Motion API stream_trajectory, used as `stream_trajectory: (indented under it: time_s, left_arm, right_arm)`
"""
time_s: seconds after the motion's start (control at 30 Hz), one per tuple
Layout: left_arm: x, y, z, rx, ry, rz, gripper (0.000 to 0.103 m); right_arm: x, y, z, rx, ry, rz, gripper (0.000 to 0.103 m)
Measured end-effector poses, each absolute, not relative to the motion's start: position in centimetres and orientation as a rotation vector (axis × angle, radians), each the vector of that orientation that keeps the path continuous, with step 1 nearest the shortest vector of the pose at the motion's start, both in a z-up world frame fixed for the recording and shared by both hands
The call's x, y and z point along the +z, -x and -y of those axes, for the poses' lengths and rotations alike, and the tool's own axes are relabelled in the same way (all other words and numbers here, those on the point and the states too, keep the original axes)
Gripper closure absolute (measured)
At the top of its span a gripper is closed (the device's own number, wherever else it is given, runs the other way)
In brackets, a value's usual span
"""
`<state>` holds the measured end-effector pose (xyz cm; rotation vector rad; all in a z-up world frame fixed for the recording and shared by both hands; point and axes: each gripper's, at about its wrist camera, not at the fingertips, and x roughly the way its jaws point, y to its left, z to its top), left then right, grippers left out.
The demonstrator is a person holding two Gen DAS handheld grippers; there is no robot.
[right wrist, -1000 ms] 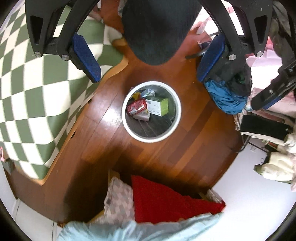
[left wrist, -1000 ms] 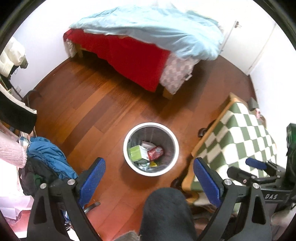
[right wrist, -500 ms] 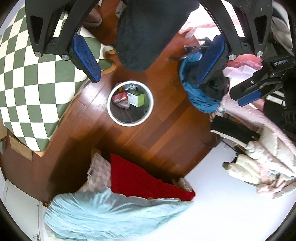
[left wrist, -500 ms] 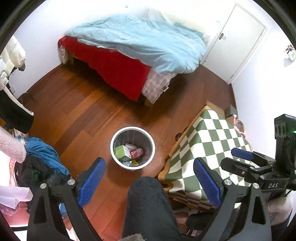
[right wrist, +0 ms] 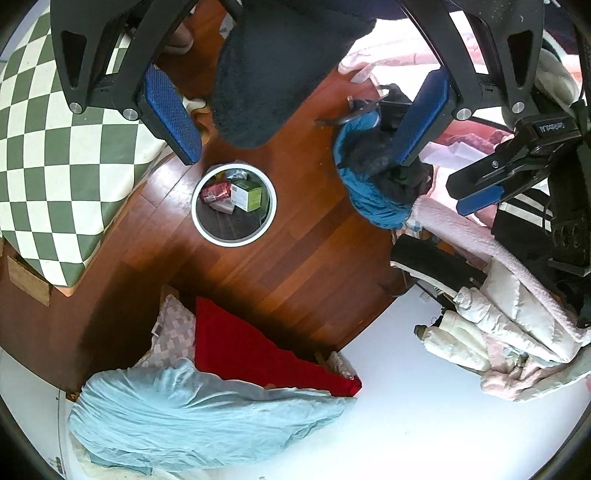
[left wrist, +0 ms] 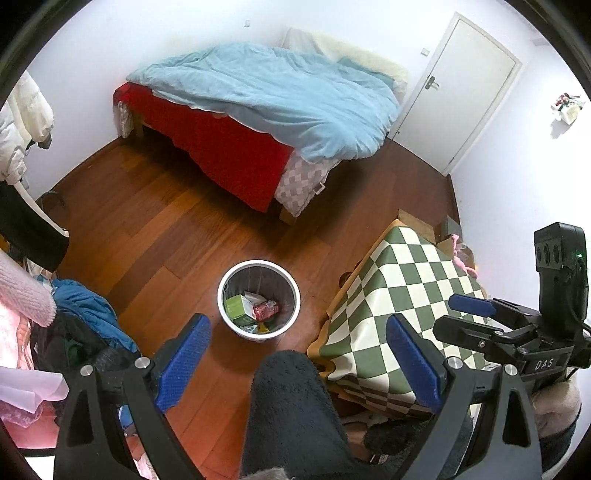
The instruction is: Collect trash
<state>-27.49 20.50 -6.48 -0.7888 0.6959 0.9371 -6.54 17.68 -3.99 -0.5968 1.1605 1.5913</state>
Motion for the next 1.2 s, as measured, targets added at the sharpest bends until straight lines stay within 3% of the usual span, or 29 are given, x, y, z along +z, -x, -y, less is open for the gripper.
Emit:
stream_trajectory:
  time_s: [0.53, 0.6, 1.2]
  left_arm:
    - [-5.7, 27.9, -19.7, 0.933, 0.778, -0.674, 0.006]
    - [-5.5, 28.0, -19.7, 0.935, 0.774, -0.670, 0.000]
    - [-5.3, 27.5, -19.5, 0.914, 0.776, -0.676, 0.000]
  right_arm:
    - [-3.1, 7.2, -17.5, 1.608, 0.598, -1.164, 0.000]
    - [-3.0, 7.3, -17.5, 1.608, 0.592, -1.165, 0.000]
    - [-2.5, 6.4, -16.5, 1.625, 0.579, -1.187, 0.000]
